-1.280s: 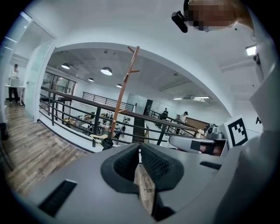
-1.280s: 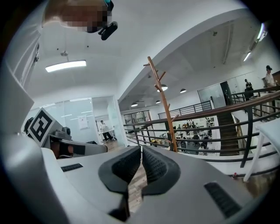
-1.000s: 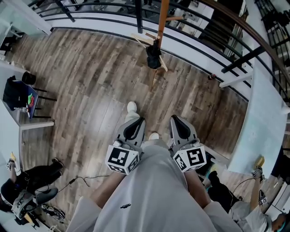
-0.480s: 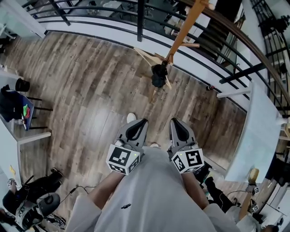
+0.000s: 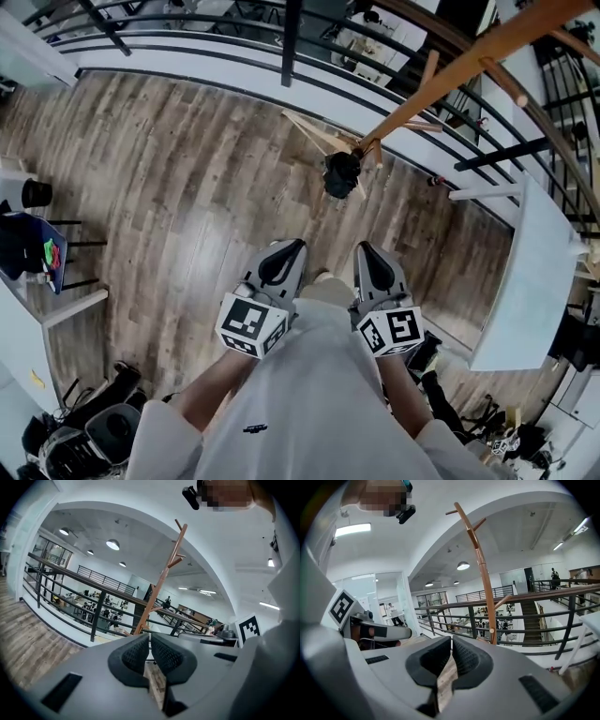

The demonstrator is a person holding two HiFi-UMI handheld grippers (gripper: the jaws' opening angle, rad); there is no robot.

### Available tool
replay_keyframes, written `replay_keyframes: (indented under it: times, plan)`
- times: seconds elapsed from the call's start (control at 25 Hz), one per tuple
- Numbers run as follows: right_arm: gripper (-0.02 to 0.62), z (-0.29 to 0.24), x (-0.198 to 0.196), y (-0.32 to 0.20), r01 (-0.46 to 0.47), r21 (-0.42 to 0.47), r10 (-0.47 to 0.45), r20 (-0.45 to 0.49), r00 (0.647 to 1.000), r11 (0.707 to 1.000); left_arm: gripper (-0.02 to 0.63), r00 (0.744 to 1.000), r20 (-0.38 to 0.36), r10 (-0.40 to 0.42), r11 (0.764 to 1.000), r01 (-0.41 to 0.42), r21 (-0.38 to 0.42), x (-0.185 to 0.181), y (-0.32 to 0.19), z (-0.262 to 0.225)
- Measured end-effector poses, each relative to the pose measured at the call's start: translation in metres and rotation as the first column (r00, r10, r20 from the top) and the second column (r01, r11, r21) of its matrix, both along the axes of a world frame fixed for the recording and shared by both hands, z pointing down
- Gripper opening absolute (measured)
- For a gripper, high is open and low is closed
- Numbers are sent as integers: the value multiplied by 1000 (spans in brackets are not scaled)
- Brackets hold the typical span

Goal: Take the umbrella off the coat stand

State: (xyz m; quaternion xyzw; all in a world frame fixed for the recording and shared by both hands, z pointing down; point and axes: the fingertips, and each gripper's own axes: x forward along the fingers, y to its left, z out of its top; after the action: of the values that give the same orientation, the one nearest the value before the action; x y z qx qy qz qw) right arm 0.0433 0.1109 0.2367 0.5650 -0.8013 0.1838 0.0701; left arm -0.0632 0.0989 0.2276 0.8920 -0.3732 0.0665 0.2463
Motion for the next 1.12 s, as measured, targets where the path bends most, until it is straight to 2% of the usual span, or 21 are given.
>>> replay_keyframes:
  times: [0.12,0.52,0.84,1.12]
  plan:
    - [38,4,-4,-5,-19,-7,19,2,1000,1000,32,1000,-14,10,1000,-10,-8,-3,-11,5]
    - [38,29,14,-40,17,-20,-17,-37,999,1000,29,998,-45,-33,999,33,-6,14,-55,20]
    - [40,54,33,-60,2,-31,-2,8,1000,1000,28,999,-21,-39,998,38,-42,32,-70,51]
    - [41,89,38,-70,-13,-62,14,15,1000,998,28,998,-34,-57,996,55,-66,35,-81,80]
